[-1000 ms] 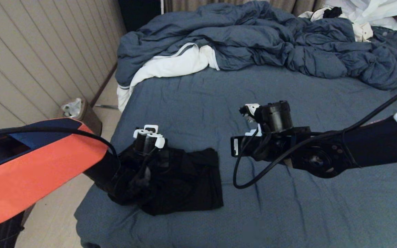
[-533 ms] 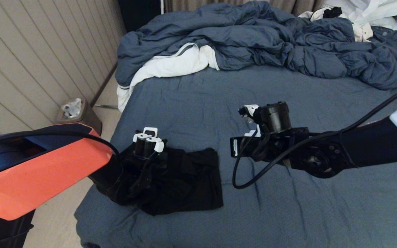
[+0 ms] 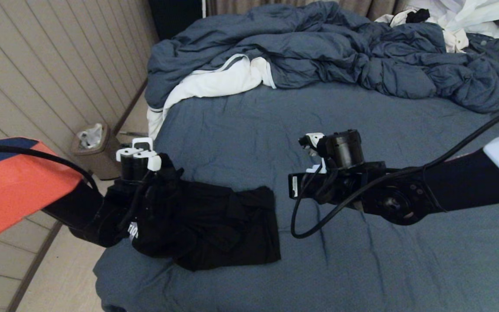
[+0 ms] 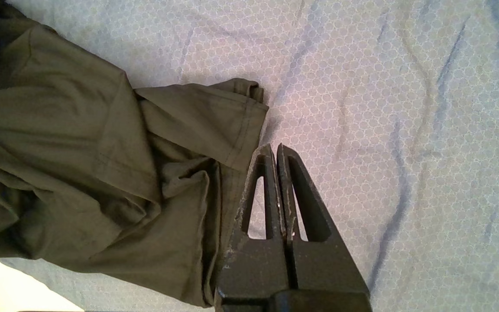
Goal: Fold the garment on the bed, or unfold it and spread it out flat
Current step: Unford the black T-shirt
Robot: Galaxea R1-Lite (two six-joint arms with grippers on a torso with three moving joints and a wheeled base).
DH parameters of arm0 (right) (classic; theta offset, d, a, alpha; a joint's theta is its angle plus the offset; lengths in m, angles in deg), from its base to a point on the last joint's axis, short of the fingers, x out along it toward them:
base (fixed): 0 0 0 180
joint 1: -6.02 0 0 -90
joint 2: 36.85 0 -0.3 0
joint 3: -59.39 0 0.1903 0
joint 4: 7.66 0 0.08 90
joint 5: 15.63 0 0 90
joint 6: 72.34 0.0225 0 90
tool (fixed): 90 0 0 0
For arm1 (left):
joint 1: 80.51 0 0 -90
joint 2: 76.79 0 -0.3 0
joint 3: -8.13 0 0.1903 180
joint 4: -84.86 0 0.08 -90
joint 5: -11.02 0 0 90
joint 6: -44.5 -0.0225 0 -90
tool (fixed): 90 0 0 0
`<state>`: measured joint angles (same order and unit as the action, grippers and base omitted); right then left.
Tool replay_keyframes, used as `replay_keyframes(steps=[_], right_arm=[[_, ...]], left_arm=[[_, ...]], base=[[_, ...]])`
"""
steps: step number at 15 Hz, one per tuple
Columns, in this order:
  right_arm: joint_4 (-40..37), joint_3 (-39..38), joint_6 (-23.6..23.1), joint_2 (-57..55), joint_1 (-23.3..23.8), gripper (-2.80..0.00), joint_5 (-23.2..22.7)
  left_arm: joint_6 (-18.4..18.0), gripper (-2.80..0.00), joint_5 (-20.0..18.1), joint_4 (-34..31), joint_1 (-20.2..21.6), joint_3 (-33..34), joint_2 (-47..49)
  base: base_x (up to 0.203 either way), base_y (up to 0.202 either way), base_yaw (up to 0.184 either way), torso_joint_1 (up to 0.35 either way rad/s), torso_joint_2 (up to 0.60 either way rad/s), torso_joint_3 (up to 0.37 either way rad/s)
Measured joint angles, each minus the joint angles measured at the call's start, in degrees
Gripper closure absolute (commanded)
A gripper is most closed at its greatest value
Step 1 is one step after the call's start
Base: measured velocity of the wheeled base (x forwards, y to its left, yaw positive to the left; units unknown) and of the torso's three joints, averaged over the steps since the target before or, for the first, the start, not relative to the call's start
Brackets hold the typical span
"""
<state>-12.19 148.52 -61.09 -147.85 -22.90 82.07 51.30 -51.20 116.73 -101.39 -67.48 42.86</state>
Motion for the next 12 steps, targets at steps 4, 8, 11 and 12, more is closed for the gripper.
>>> replay_keyframes(steps=[4,8,11,12], right_arm=[[0.0,-0.1,0.0,0.0,-0.1,0.00,0.0],[0.0,-0.2,0.0,0.0,-0.1,0.00,0.0],[0.0,-0.2,0.0,0.0,-0.2,0.00,0.0],[0.0,-0.2,0.0,0.0,-0.2,0.00,0.0]], left_arm=[[0.2,0.00,-2.8,2.6,8.9,4.4,-4.7],[0.4,0.00,-8.4,3.1,16.1,9.2,-7.1],[0.5,-2.80,-8.6,3.1,17.5,10.9,-7.1],[0.5,-2.80,-8.6,2.8,17.6,11.1,-7.1]], base=[[0.000,0.000,0.000,0.000,0.00,0.000],[0.000,0.000,0.000,0.000,0.00,0.000],[0.000,0.000,0.000,0.000,0.00,0.000],[0.000,0.000,0.000,0.000,0.00,0.000]])
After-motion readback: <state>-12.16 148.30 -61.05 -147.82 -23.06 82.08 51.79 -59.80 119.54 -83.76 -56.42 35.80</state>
